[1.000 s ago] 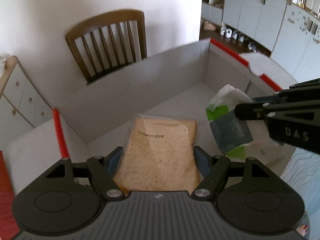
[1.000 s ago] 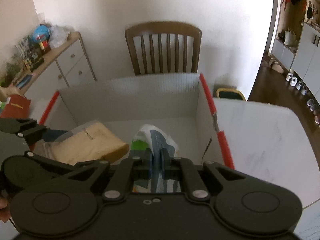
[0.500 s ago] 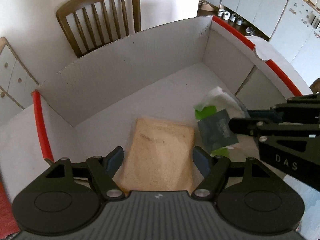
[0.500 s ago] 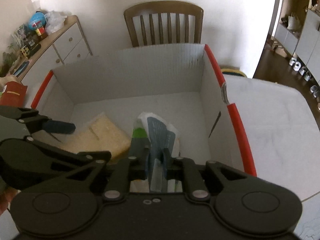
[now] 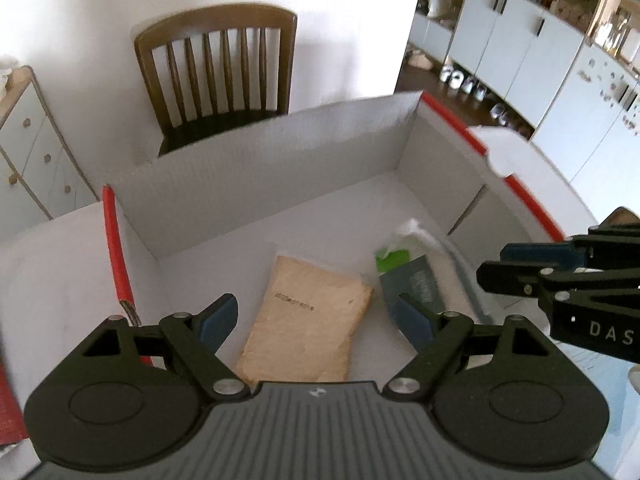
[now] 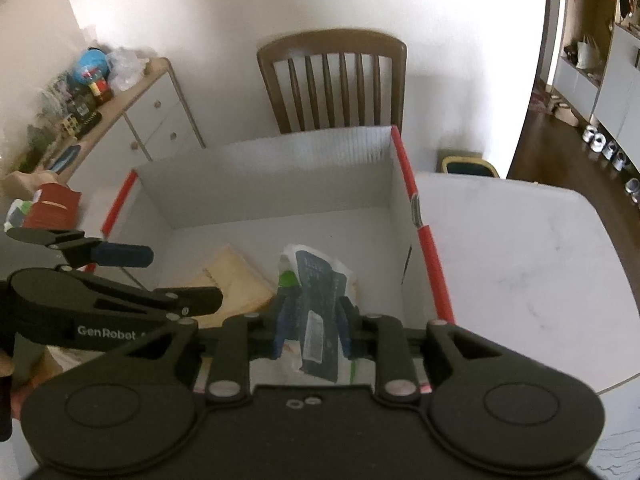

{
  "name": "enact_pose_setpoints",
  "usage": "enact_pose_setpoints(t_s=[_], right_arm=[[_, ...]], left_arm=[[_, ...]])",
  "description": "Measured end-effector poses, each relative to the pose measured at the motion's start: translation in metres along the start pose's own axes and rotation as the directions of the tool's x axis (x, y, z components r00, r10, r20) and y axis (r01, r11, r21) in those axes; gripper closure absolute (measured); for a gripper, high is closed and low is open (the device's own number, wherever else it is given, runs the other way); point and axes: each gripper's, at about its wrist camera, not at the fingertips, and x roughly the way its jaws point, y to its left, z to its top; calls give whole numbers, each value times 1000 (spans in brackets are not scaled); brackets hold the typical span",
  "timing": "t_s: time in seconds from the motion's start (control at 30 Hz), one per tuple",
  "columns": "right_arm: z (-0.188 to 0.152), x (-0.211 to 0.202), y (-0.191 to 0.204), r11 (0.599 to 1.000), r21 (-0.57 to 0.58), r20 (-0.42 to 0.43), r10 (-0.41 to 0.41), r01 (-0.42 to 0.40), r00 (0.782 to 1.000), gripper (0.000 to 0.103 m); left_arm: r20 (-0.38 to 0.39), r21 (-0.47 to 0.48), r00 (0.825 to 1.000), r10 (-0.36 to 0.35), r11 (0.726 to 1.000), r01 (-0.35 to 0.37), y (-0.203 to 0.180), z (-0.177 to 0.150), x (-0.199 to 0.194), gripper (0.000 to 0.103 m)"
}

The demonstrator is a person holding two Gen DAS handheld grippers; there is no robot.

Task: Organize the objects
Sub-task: 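Lower the bread and wipes into the red box and open both grippers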

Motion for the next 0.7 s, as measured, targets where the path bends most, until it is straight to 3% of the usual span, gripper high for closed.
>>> enact_pose_setpoints(t_s=[0.33, 0.7], right_arm=[[-9, -52, 1, 999, -25, 62, 30, -28, 998, 72], [-38, -113, 6, 993, -98, 135, 85, -72, 987, 71]], left_arm=[[108, -36, 994, -4, 999, 8, -15, -10, -57, 17], [201, 9, 980, -4, 1000, 2, -42, -42, -127, 17]])
